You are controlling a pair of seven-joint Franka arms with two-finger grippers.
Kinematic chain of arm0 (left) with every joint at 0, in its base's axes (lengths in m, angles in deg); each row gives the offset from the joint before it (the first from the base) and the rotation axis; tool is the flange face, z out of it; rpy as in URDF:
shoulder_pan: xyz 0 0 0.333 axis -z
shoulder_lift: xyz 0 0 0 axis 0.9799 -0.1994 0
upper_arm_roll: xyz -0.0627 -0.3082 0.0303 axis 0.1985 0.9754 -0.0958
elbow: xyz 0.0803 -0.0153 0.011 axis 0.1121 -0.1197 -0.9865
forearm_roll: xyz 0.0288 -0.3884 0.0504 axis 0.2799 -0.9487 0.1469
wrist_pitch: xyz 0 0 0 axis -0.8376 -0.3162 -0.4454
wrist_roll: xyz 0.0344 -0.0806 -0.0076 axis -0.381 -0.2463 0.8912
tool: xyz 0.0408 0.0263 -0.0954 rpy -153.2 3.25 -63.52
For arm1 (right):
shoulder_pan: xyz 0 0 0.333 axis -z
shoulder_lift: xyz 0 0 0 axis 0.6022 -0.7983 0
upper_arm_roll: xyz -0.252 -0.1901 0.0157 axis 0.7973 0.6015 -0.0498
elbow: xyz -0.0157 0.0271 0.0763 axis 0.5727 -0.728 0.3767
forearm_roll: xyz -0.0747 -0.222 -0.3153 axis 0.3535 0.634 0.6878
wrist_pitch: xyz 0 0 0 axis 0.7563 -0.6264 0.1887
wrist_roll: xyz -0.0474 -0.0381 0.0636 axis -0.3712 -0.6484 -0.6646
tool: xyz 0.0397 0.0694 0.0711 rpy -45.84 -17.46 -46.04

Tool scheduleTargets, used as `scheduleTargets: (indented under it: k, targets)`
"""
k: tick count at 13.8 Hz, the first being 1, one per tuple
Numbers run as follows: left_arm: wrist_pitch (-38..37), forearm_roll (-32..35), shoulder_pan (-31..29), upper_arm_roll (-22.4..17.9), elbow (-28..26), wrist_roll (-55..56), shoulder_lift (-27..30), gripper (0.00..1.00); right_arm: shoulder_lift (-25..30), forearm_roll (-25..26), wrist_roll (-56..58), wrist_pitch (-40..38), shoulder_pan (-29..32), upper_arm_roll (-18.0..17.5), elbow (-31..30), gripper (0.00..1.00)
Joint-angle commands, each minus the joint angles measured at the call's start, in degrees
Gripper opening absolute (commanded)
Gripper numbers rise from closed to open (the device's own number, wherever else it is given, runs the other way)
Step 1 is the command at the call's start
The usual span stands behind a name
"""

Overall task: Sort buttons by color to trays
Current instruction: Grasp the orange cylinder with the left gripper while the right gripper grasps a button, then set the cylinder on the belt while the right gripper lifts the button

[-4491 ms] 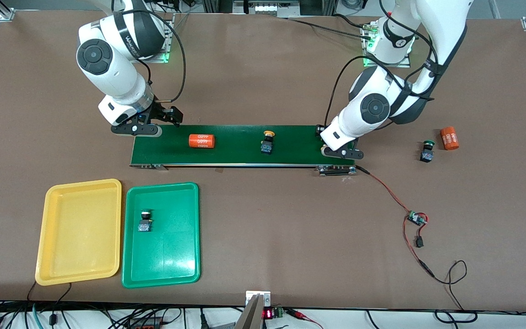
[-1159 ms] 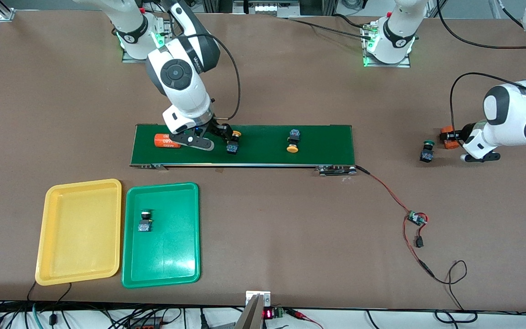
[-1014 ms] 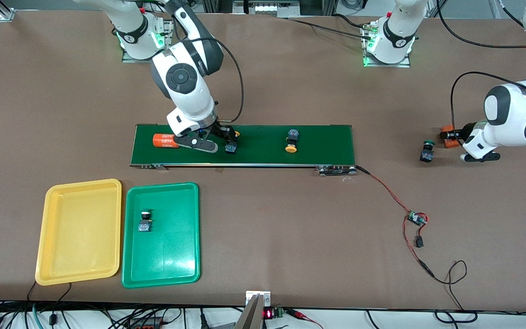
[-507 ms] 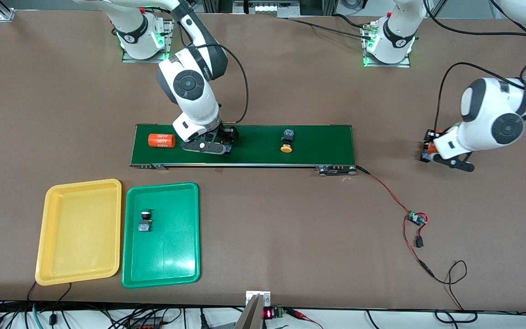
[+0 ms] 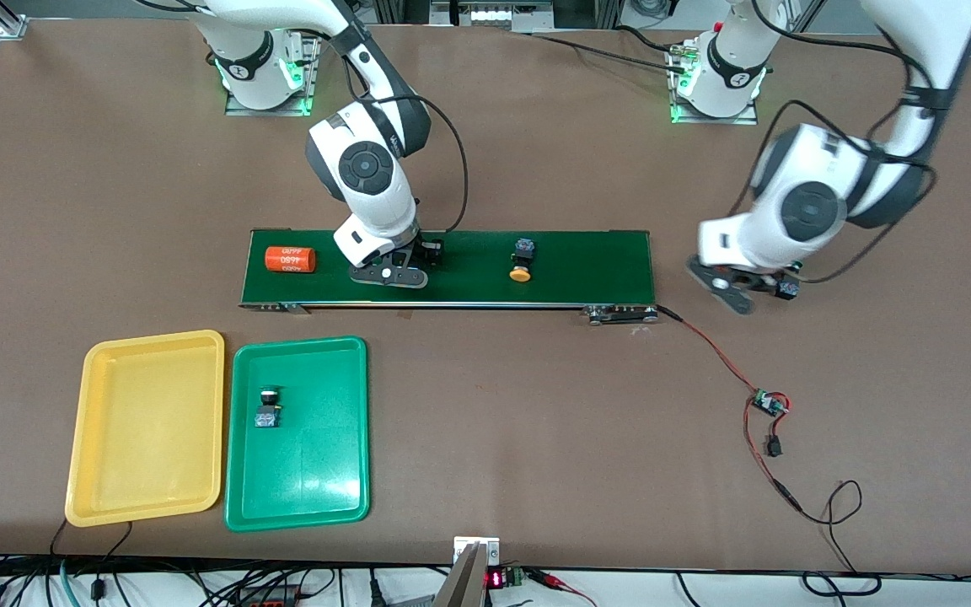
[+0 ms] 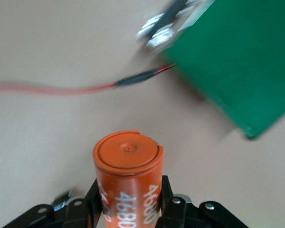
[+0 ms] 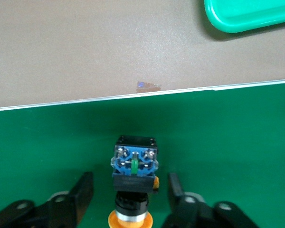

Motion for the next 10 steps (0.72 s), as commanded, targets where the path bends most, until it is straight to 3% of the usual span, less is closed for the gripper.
scheduleTargets:
  k: [1, 5, 10]
  targets:
    - [-1.4, 1.4, 3.6, 0.7, 2.4, -5.6, 0.2, 0.00, -0.5, 0.6, 0.8, -0.3, -0.3, 0.1, 1.1, 0.37]
    - [1.4, 2.2, 9.0, 0.6, 3.2, -17.0, -2.2, 0.00, -0.5, 0.6, 2.5, -0.8, -0.2, 0.1, 0.9, 0.19]
    - [2.5, 8.7, 15.2, 0.6, 3.1, -17.5, -4.3, 0.00, 3.1, 0.6, 5.0, -4.0, 0.9, 0.9, 1.1, 0.15]
